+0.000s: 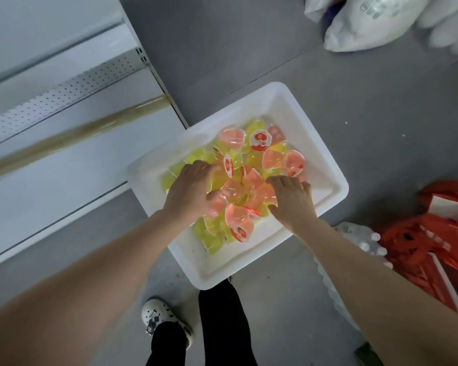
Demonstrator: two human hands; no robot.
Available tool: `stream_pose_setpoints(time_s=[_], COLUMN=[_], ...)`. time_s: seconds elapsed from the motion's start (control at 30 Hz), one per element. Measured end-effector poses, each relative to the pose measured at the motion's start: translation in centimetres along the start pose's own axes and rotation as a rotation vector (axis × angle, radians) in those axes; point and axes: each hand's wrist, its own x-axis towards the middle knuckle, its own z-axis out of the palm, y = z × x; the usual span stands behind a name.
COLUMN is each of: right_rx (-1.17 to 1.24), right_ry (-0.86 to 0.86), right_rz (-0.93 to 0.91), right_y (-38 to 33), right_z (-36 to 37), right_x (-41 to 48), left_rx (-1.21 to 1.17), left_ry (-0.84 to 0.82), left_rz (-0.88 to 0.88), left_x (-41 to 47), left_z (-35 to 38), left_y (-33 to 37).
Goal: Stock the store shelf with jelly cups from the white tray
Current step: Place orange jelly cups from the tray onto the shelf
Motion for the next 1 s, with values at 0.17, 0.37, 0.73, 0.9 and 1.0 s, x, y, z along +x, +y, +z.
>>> stream_pose_setpoints(time_s=[0.17,0.37,0.73,0.9,1.0], right_rx=[0.043,0.117,0.204,0.217,0.188], right_ry=[0.038,0.073,0.235,0.268,0.317], right_rz=[-0.039,-0.128,-0.105,-0.098,-0.102], right_y=[0.9,1.7,2.3,-0.6,-3.4], right_z=[0.7,0.5,-3.4,-7.3,-10.2], right_x=[0.7,1.1,-0.4,-2.1,-3.9], left_rx=[0.041,0.086,0.058,-0.064,-0.12], left_ry=[-0.017,-0.097,-0.087,-0.042,0.013], left_rz=[0.012,0.058,-0.004,-0.052,-0.077], left_x=[2.9,5.3,3.4,-1.0,-4.4], left_z=[0.9,1.9,-0.8,-5.4,-8.6], left_y=[-0.1,0.4,0.9,2.2,2.5])
